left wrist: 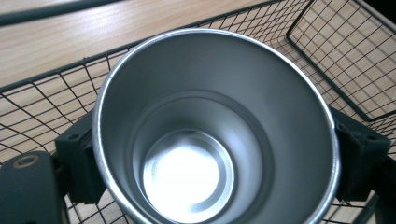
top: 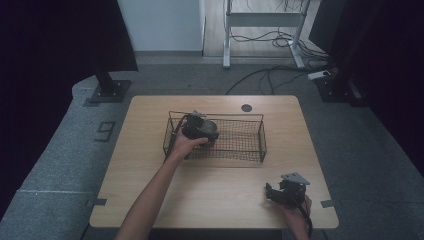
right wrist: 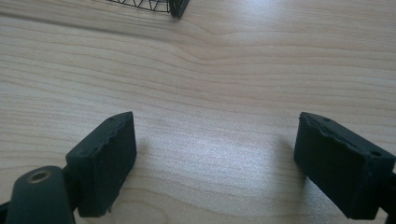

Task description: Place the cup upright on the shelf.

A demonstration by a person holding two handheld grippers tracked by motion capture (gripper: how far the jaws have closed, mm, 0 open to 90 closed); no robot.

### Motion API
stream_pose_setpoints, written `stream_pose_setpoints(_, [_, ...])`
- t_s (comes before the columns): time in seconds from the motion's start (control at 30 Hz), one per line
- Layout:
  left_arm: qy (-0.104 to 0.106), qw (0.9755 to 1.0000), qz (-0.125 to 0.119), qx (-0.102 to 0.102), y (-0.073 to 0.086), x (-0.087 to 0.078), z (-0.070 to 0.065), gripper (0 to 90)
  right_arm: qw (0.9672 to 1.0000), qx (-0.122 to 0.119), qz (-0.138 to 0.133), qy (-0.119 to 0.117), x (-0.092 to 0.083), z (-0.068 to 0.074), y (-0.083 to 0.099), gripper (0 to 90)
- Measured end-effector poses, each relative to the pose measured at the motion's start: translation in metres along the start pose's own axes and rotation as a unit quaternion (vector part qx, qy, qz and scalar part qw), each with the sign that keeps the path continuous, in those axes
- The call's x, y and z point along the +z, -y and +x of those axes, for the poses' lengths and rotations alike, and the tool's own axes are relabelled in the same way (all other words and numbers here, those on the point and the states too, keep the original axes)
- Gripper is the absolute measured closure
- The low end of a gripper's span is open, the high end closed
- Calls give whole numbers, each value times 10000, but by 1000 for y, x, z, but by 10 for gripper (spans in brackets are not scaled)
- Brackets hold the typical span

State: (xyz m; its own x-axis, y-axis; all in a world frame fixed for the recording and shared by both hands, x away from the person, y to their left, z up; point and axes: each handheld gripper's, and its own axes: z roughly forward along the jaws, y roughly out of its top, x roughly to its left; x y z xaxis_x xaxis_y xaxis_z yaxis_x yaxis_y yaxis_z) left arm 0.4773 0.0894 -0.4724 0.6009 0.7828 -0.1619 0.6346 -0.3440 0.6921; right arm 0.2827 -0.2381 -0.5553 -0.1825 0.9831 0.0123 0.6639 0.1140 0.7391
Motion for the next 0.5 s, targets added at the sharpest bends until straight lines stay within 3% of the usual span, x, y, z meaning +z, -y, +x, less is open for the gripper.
stream_pose_setpoints(0.17, [67,9999,57,-134,2,4,3,124,10000,1,-2,2,0,0,0,129])
stream_pose_setpoints(0.33, [7,9996,173,-227,3,7,6,123,10000,0,0,1,0,0,0,129])
stream_pose_setpoints(0.5, [-23,9994,273,-212,5,9,7,122,10000,3,-8,1,0,0,0,129])
